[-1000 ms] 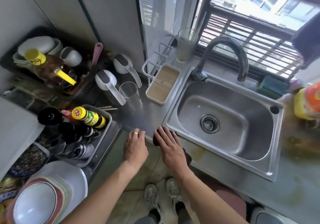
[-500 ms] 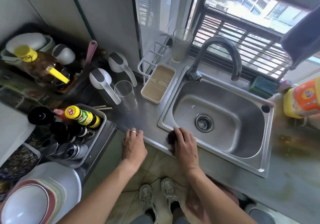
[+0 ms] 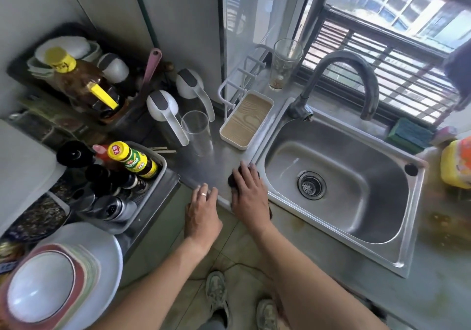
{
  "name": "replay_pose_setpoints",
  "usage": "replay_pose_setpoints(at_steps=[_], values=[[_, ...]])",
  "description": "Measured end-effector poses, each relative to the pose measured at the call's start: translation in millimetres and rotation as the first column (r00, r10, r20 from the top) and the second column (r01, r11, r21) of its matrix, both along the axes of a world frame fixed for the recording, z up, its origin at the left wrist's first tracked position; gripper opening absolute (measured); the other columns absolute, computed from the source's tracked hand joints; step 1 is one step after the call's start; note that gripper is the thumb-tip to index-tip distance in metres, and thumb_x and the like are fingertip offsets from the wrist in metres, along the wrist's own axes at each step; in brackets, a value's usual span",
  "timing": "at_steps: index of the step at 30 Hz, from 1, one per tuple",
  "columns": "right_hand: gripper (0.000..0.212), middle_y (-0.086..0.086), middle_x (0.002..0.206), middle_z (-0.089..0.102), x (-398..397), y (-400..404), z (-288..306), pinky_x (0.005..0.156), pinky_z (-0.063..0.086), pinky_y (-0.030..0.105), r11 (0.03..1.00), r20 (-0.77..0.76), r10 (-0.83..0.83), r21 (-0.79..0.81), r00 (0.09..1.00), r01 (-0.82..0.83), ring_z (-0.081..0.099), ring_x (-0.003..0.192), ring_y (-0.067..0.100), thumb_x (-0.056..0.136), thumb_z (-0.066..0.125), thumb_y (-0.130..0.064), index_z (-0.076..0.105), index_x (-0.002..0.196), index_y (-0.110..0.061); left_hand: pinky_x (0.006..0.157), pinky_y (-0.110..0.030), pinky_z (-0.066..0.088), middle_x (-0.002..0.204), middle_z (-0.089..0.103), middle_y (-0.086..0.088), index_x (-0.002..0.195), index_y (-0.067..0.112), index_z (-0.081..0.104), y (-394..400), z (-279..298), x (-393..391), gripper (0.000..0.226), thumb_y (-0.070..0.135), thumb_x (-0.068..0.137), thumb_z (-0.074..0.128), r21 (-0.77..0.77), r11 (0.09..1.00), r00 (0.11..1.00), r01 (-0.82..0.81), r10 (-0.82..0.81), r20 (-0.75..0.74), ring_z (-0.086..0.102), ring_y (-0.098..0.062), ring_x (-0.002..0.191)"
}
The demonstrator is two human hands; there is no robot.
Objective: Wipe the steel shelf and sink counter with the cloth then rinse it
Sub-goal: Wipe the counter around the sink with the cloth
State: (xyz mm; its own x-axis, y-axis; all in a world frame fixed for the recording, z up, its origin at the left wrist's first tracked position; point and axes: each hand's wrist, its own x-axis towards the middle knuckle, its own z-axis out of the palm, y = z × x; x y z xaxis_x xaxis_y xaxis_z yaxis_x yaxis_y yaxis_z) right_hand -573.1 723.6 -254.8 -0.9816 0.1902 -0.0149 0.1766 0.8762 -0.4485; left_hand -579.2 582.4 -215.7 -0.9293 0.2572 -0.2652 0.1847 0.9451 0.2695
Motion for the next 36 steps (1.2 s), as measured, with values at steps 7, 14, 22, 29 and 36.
replay_pose_setpoints(at_steps=[7, 14, 22, 29, 36], values=[[0.055, -0.003, 0.168, 0.02, 58, 32, -8, 0.126, 0.014, 0.053, 0.961, -0.026, 0.259, 0.107, 0.966, -0.255, 0.004, 0.158, 0.02, 0.103, 0.043, -0.029, 0.034, 0.157, -0.022, 0.116, -0.04, 0.03, 0.164, 0.019, -0.009, 0.155, 0.016, 0.026, 31, -2, 41, 0.084, 0.001, 0.08, 0.062, -0.062, 0.996, 0.998, -0.062, 0.062, -0.006, 0.015, -0.026, 0.152], [0.055, -0.003, 0.167, 0.026, 136, 89, -20, 0.124, 0.019, 0.052, 0.986, -0.074, 0.128, 0.118, 0.989, -0.119, 0.01, 0.157, 0.018, 0.101, 0.048, -0.027, 0.04, 0.155, -0.021, 0.111, -0.042, 0.036, 0.158, 0.034, -0.008, 0.147, 0.015, 0.042, 104, -4, 98, 0.069, 0.0, 0.081, 0.055, -0.076, 0.993, 0.996, 0.085, -0.086, -0.003, 0.028, -0.026, 0.149], [0.063, -0.004, 0.167, 0.025, 216, 153, -21, 0.124, 0.021, 0.05, 0.994, -0.042, 0.007, 0.109, 0.999, -0.002, 0.013, 0.157, 0.019, 0.096, 0.059, -0.019, 0.038, 0.156, -0.019, 0.108, -0.044, 0.041, 0.145, 0.051, -0.01, 0.135, 0.01, 0.054, 170, -2, 149, 0.062, -0.002, 0.075, 0.064, -0.054, 0.992, 0.992, 0.113, -0.115, -0.041, 0.044, -0.028, 0.139], [0.073, 0.005, 0.158, 0.043, 243, 182, -11, 0.104, 0.039, 0.043, 0.987, -0.088, -0.142, 0.061, 0.986, 0.148, 0.04, 0.147, 0.025, 0.079, 0.074, 0.003, 0.053, 0.145, -0.018, 0.097, -0.043, 0.047, 0.131, 0.056, -0.01, 0.124, 0.009, 0.059, 168, 5, 152, 0.052, -0.002, 0.072, 0.06, -0.014, 0.999, 0.993, 0.043, -0.045, -0.11, 0.052, -0.03, 0.126], [0.037, 0.014, 0.155, 0.044, 153, 119, -2, 0.11, 0.037, 0.043, 0.999, -0.23, -0.044, -0.024, 0.972, 0.039, 0.042, 0.142, 0.032, 0.092, 0.062, -0.017, 0.061, 0.129, -0.018, 0.09, -0.043, 0.05, 0.126, 0.057, -0.009, 0.117, 0.01, 0.06, 142, -5, 142, 0.041, -0.001, 0.077, 0.06, -0.04, 0.999, 0.987, -0.028, 0.021, -0.158, 0.055, -0.031, 0.122]])
